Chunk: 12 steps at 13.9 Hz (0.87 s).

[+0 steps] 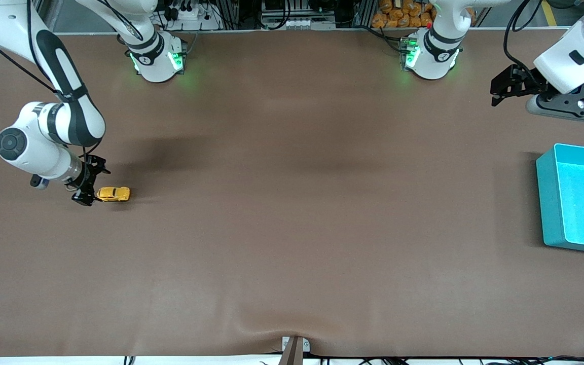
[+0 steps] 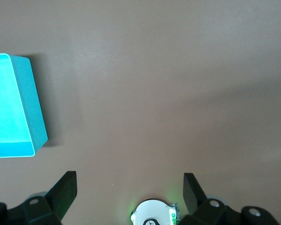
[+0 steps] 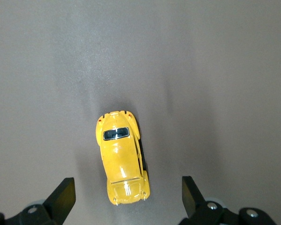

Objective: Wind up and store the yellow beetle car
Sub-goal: 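Lower the open right gripper over the yellow beetle car, then close the right gripper around the yellow car's body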

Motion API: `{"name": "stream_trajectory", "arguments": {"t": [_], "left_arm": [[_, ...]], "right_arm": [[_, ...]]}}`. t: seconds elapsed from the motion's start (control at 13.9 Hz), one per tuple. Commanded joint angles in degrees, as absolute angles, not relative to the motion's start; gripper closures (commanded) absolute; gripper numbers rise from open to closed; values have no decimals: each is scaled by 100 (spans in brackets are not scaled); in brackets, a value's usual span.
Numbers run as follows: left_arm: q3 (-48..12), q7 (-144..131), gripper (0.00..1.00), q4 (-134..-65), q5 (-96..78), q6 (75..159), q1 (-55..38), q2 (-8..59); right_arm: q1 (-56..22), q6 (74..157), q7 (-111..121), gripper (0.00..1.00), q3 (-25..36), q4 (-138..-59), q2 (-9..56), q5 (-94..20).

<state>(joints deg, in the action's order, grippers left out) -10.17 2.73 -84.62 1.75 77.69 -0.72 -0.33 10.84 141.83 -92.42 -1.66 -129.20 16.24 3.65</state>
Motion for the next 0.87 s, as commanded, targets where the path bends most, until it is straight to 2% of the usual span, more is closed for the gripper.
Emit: {"name": "stream_trajectory", "arguments": {"t": [0.0,0.36,0.58,0.79], "left_arm": [[-1055,238,0,-8508,229,7813,-44,-62],[-1055,54,0,-8630,211,7796,-44,-53],[-1055,18,0,-8675,202,7778,-44,-53],[-1055,9,0,-8684,202,7778,-44,-53]], "right_arm": [[1046,14378,-9150,0,-158,-12911,1818,501],[1020,14625,-9141,0,-158,-12876,2065,606],[1037,14625,-9132,9,-158,-12876,2083,633],[1098,14608,-9114,10,-158,-12832,2118,782]]}}
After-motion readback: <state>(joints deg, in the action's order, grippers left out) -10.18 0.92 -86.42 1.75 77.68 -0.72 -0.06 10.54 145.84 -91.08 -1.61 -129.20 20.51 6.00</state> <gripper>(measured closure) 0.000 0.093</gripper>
